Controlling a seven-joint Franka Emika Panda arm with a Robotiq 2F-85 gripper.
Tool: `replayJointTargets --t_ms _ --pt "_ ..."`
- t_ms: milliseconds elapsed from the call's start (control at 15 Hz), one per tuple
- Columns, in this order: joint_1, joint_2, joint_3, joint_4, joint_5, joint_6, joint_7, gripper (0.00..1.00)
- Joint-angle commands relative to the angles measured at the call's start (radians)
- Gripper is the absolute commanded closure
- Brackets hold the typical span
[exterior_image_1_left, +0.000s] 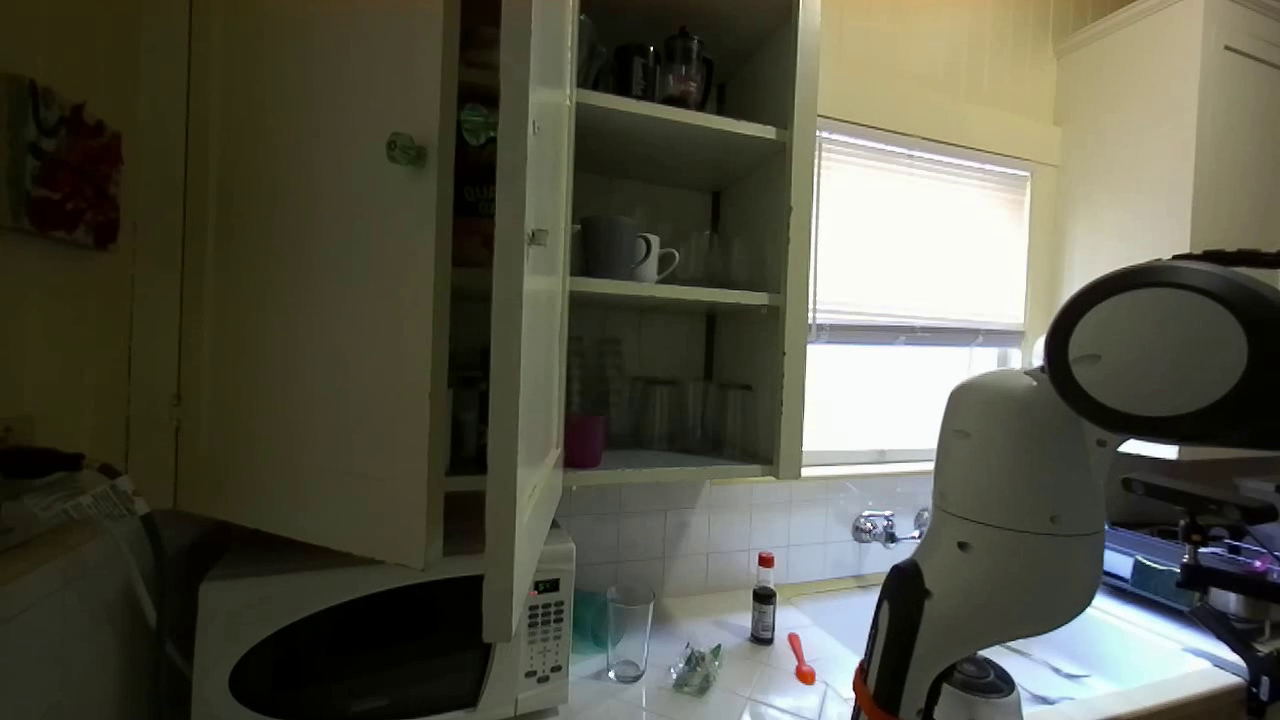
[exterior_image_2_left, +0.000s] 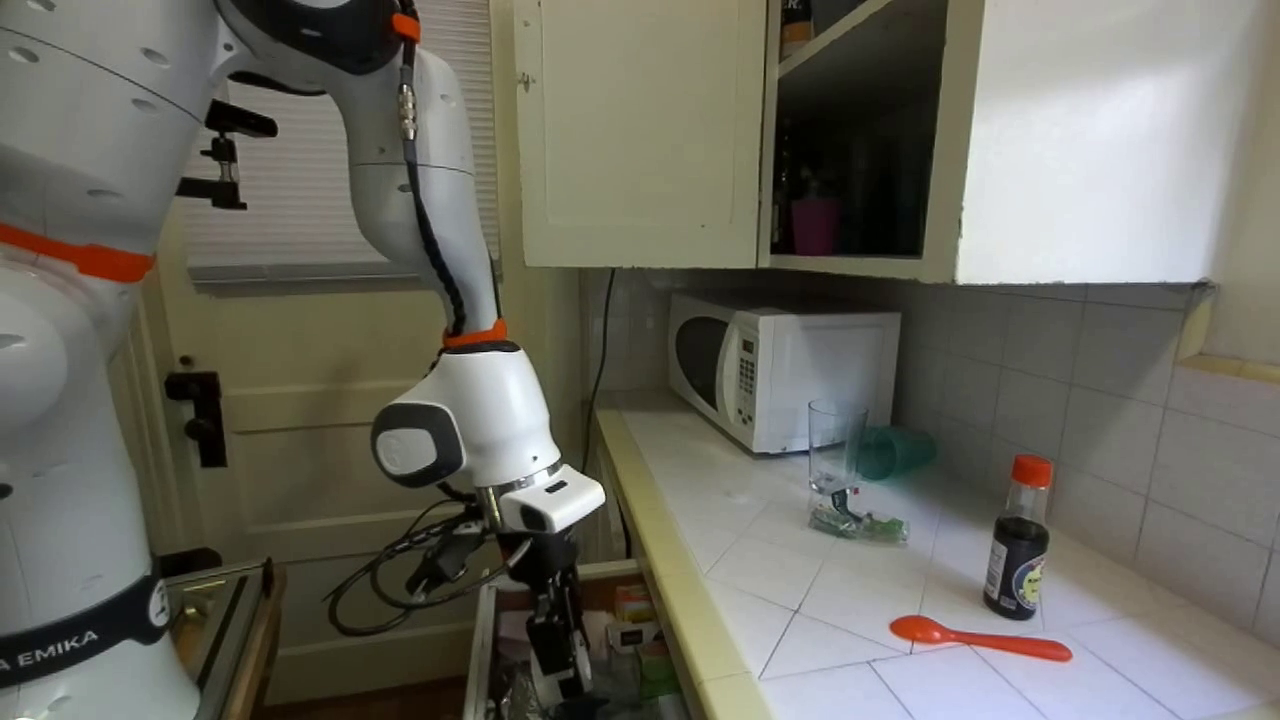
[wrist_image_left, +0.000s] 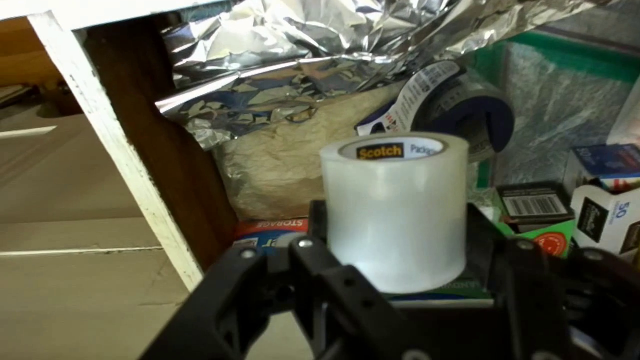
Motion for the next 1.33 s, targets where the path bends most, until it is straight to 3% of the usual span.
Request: replayJointTargets --t_ms 0,67,133,200,867,1267 --pt "-0.021 -0.019 0.070 0.000 0.043 0.001 -0.013 0.61" --pt "0.003 0.010 0.023 0.002 0.022 0.018 0.000 0.36" --pt "-0.003 0.008 0.041 0.005 0.022 0.018 0.000 0.36" --pt "-0.005 0.005 0.053 0.007 0.022 0.018 0.000 0.61" --pt "0.079 0.194 -0.082 0.109 0.083 0.149 -0.023 0.61" --pt "0.201 0.306 -0.192 0.201 0.145 0.140 -0.065 0.61"
